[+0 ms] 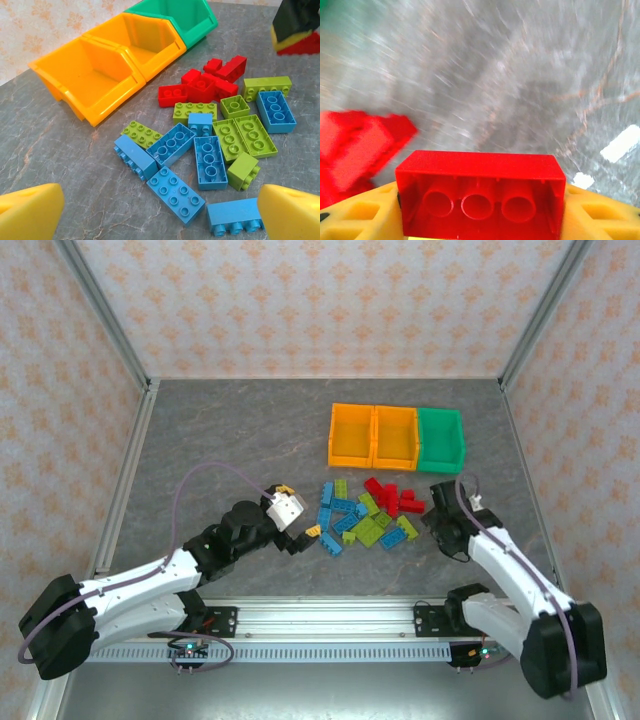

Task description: Sort the legos into containers by color

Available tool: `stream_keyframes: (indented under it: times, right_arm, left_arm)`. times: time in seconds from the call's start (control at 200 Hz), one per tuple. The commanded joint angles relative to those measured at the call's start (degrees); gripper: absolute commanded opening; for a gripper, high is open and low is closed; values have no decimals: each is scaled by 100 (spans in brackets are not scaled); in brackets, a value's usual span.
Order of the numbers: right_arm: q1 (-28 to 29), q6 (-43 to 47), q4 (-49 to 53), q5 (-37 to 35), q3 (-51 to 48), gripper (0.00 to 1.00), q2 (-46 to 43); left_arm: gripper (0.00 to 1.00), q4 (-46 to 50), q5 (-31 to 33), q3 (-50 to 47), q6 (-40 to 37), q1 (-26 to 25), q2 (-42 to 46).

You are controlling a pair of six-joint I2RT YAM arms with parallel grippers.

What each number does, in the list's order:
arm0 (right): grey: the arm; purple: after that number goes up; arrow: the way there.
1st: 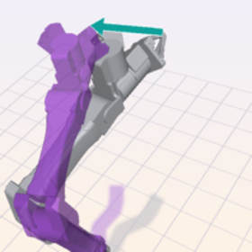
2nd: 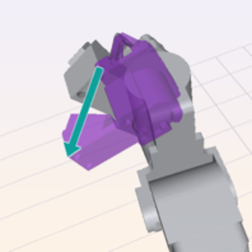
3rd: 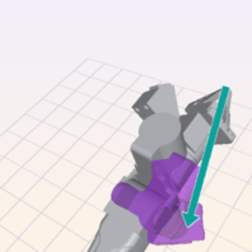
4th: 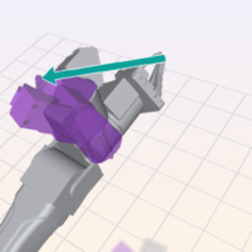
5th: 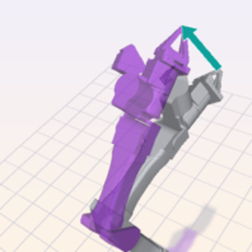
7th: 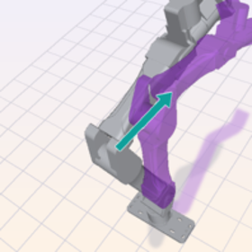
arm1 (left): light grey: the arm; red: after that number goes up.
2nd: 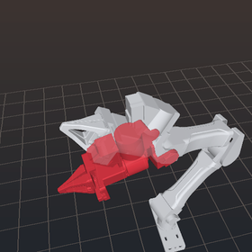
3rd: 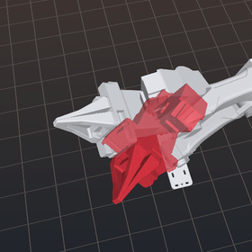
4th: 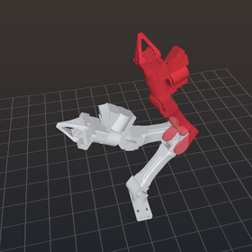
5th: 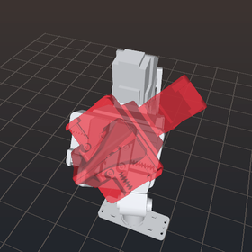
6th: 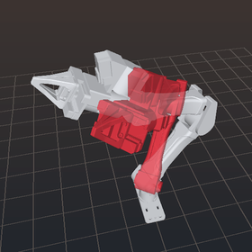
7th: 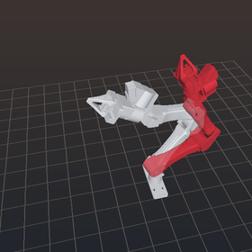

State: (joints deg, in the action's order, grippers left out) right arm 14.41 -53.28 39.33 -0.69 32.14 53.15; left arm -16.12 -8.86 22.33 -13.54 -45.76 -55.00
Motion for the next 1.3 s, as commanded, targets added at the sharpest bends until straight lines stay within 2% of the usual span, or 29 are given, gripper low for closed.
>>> stream_keyframes:
  times: [0.0,0.115,0.24,0.325,0.43,0.535,0.611,0.786,0.931,1.086,1.191,1.296]
  right_arm:
    - [-80,415,-164,-892,707,54,-239]
    - [-456,987,-571,-880,1676,56,585]
    - [-981,1314,-991,-72,2832,56,2168]
    - [-1121,1411,-891,340,3787,57,3328]
    - [-1225,1403,-495,492,4920,60,4556]
    - [-1264,1346,-279,533,5552,64,5265]
    - [-1260,1311,-209,492,5745,74,5457]
    - [-1261,1321,-102,379,5677,88,5233]
    - [-1258,1390,-89,427,5178,88,4581]
    - [-1147,1626,-242,1146,3949,89,3095]
    - [-700,2068,-294,1778,3075,88,1805]
    - [148,2442,74,1824,2605,87,761]
  left_arm:
    - [100,-247,194,-43,33,-25,73]
    - [100,-271,315,-62,35,-29,58]
    - [100,-240,460,-71,13,-27,73]
    - [100,-222,499,-70,31,-25,80]
    - [100,-243,508,-71,44,-26,58]
    - [100,-251,565,-79,38,-25,43]
    - [100,-257,613,-92,25,-26,25]
    - [100,-300,570,-80,47,-23,-27]
    - [100,-287,561,-71,84,-23,2]
    - [100,-85,842,113,434,-28,-20]
    - [100,298,1377,527,1133,-4,-425]
    - [100,909,1604,1163,1918,2,-1067]
